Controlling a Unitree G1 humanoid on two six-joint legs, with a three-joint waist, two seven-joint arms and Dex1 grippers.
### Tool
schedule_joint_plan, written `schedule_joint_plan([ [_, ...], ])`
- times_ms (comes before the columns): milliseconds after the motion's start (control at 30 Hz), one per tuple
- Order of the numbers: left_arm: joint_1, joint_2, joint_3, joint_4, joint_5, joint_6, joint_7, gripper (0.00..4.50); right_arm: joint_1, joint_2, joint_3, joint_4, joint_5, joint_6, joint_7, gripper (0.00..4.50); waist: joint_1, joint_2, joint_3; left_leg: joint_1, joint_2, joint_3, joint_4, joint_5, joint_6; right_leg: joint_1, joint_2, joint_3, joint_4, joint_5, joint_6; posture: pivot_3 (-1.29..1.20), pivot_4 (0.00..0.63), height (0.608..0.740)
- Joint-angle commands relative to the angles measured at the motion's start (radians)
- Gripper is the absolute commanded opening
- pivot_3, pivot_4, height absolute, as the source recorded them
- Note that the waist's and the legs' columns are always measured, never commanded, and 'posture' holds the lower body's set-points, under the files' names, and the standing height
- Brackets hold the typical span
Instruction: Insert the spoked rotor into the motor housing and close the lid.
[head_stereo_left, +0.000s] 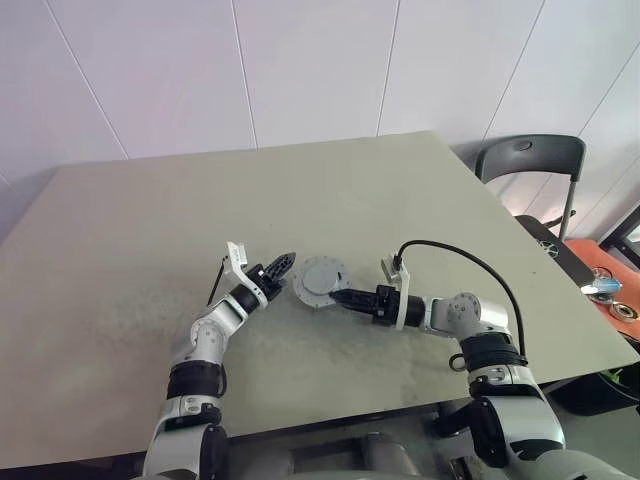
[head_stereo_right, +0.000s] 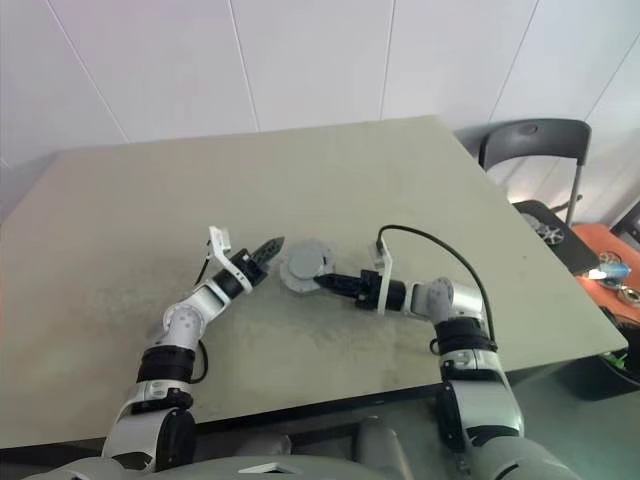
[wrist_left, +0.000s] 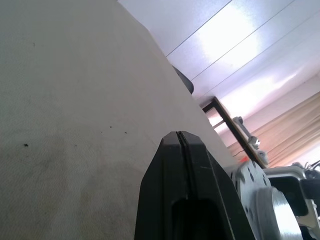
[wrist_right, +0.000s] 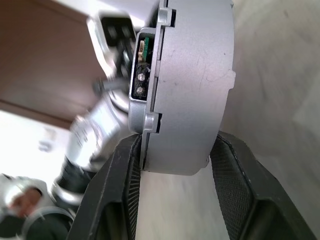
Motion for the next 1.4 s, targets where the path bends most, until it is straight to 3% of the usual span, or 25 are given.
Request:
schedule_joint_plan([
  [33,0.047,-0.01,0.04,-0.131,-0.124,0.065,-0.031,0.0,-0.059,0.047,-0.125,-0.014,0.11,0.005,-0.06,1.91,-0.001,0.0,0.0,0.0,0.0,0.0,0.0,0.0,0.0,0.0,0.0,0.0,-0.001,0.0,0.0,0.0,0.0,0.74],
  [133,0.088,-0.024,0.073,-0.208,-0.225,0.114,-0.035,0.0,-0.069,0.077,-0.174,-0.009,0.14,0.007,-0.111,1.91,-0.002,0.0,0.0,0.0,0.0,0.0,-0.001,-0.001,0.001,0.0,0.0,0.0,-0.001,0.0,0.0,0.0,0.0,0.74],
  [233,0.103,-0.048,0.133,-0.267,-0.364,0.154,-0.02,0.6,-0.071,0.099,-0.176,-0.034,0.158,0.019,-0.13,1.91,-0.003,0.0,0.0,0.0,0.0,0.0,-0.001,-0.003,0.005,0.001,0.001,0.0,-0.001,0.0,0.0,0.0,0.0,0.74],
  [433,0.115,-0.045,0.122,-0.284,-0.417,0.192,0.014,2.54,-0.076,0.107,-0.168,-0.049,0.174,0.02,-0.138,1.91,-0.004,0.001,0.0,0.002,0.001,0.001,0.0,-0.002,0.004,0.002,0.002,0.0,0.0,0.0,0.0,0.0,0.0,0.74],
  [633,0.12,-0.011,0.009,-0.247,-0.286,0.192,0.048,4.46,-0.043,0.088,-0.137,-0.138,0.23,0.079,-0.078,1.91,-0.004,0.001,0.0,0.002,0.0,0.001,0.0,0.0,0.001,0.002,0.002,0.0,0.0,0.0,0.0,0.0,0.0,0.74],
  [1067,0.106,0.0,-0.028,-0.262,-0.33,0.242,-0.024,4.46,-0.012,0.066,-0.063,-0.175,0.23,0.093,-0.079,1.91,-0.005,0.001,0.0,0.002,0.001,0.002,0.001,0.0,0.001,0.002,0.003,0.001,0.0,0.0,-0.001,0.0,0.0,0.74],
  [1167,0.095,-0.004,-0.007,-0.241,-0.345,0.246,-0.013,3.84,-0.013,0.064,-0.06,-0.173,0.233,0.087,-0.077,1.91,-0.003,0.001,0.0,0.002,0.001,0.002,0.001,0.0,0.001,0.002,0.002,0.001,0.0,0.0,-0.001,0.0,0.0,0.74],
  [1333,0.106,0.009,-0.006,-0.261,-0.372,0.271,-0.038,2.26,-0.011,0.06,-0.05,-0.168,0.231,0.077,-0.072,1.91,-0.005,0.001,0.0,0.002,0.001,0.002,0.001,0.0,0.001,0.002,0.003,0.001,0.0,0.0,-0.001,0.0,0.0,0.74],
  [1400,0.122,0.013,-0.016,-0.284,-0.395,0.29,-0.067,2.11,-0.005,0.057,-0.038,-0.177,0.23,0.074,-0.063,1.91,-0.007,0.001,0.0,0.002,0.001,0.002,0.001,0.0,0.001,0.002,0.003,0.001,0.0,0.0,-0.001,0.0,0.0,0.74],
])
